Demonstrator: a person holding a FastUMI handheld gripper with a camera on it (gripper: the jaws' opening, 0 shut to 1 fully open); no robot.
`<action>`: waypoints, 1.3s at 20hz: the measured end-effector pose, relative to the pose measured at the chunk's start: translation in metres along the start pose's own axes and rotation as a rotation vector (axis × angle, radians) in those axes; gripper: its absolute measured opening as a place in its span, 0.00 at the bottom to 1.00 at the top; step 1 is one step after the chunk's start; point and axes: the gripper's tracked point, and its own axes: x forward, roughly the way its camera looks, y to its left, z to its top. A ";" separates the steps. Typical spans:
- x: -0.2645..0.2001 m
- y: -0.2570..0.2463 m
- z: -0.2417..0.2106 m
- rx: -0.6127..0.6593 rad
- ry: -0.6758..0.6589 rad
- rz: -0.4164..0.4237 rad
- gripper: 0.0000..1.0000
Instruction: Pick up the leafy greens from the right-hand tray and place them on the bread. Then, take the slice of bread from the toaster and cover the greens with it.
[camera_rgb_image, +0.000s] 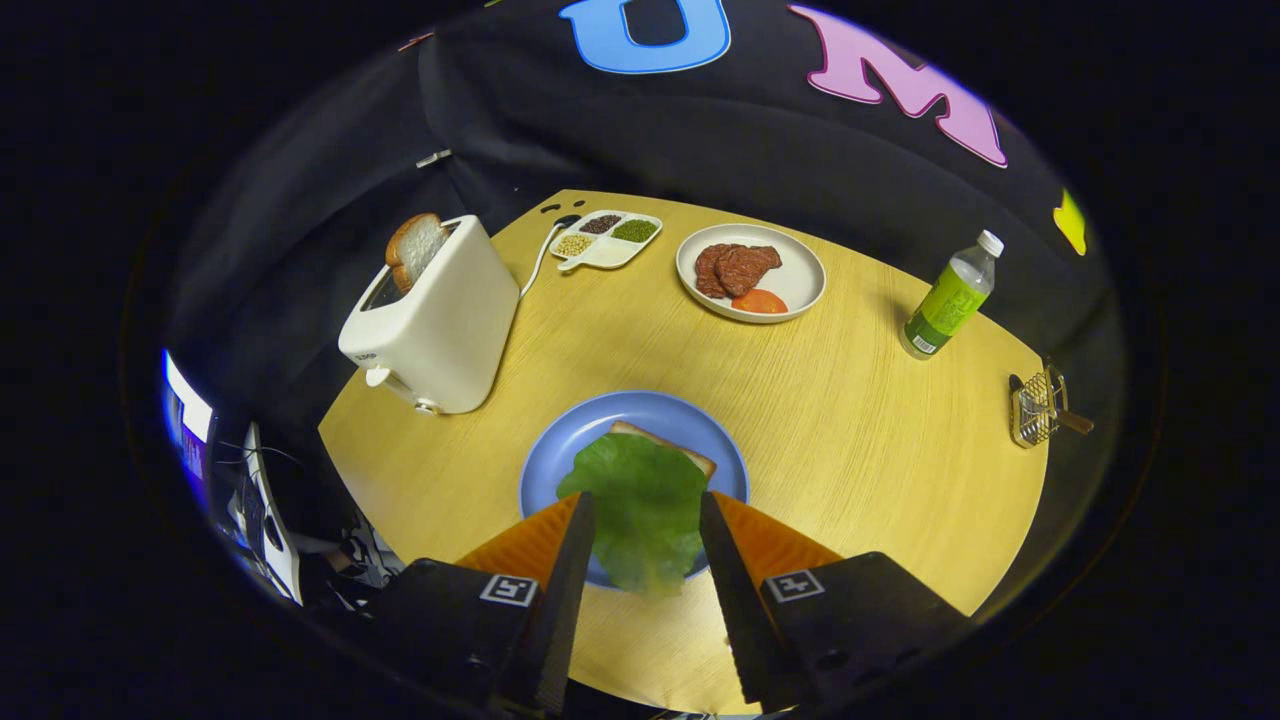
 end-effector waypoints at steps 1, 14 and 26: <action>-0.001 0.002 0.000 0.007 -0.003 0.005 0.67; -0.046 0.100 0.115 -0.005 -0.242 0.154 0.67; 0.016 0.232 0.189 -0.223 -0.299 0.222 0.67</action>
